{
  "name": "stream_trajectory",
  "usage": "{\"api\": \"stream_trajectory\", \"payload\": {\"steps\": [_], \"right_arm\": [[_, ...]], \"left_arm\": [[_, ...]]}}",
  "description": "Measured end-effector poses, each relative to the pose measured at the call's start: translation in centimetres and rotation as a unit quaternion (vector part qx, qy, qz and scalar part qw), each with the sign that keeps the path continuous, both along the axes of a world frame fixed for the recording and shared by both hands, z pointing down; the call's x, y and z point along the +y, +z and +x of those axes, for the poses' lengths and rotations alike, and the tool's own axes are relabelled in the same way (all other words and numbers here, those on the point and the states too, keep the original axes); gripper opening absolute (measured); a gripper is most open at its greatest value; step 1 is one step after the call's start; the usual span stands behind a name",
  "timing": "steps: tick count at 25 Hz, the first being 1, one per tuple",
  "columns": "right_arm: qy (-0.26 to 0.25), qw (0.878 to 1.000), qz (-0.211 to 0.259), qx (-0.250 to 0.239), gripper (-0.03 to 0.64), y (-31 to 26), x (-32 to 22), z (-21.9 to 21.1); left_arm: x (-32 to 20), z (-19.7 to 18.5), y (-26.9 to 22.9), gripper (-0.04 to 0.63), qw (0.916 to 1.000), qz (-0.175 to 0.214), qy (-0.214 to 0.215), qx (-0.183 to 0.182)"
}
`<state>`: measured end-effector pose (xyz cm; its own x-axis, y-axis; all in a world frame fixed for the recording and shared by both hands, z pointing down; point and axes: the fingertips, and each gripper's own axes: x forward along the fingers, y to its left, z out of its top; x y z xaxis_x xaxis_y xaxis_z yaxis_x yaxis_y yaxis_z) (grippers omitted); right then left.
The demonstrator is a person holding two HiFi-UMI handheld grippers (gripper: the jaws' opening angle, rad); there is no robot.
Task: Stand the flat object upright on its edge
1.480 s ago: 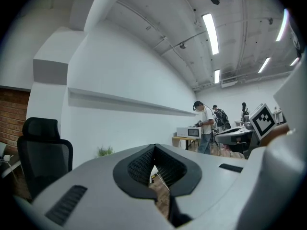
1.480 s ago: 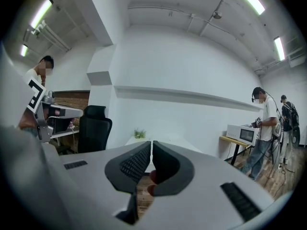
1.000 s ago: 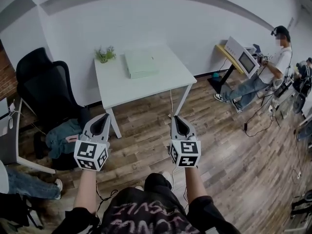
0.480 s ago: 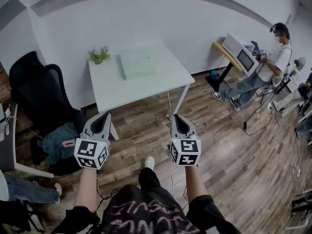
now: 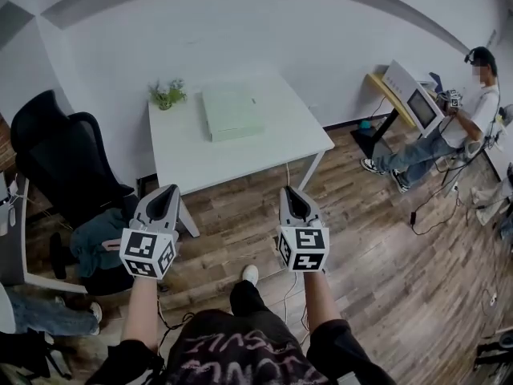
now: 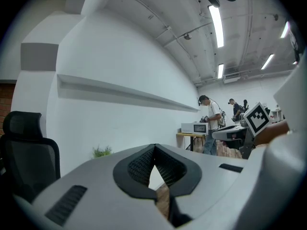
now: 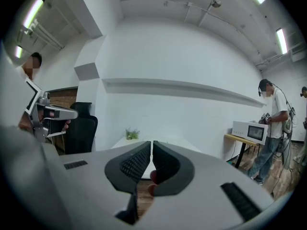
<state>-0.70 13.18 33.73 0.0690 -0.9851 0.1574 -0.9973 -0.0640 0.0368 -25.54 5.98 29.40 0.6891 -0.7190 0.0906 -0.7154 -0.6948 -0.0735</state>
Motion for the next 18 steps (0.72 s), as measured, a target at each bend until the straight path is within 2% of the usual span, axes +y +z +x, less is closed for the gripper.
{"api": "stream_trajectory", "payload": {"steps": [14,18], "right_arm": [[-0.027,0.999,-0.032,-0.017,0.028,2.5,-13.8,8.7],[-0.041,0.998,-0.039,-0.017,0.028,2.7,-16.5,10.5]], "left_arm": [[-13.4,8.2,2.2,0.015,0.9989,-0.030,-0.032,-0.018],[-15.7,10.3,1.7,0.014,0.9986,-0.027,-0.041,-0.022]]}}
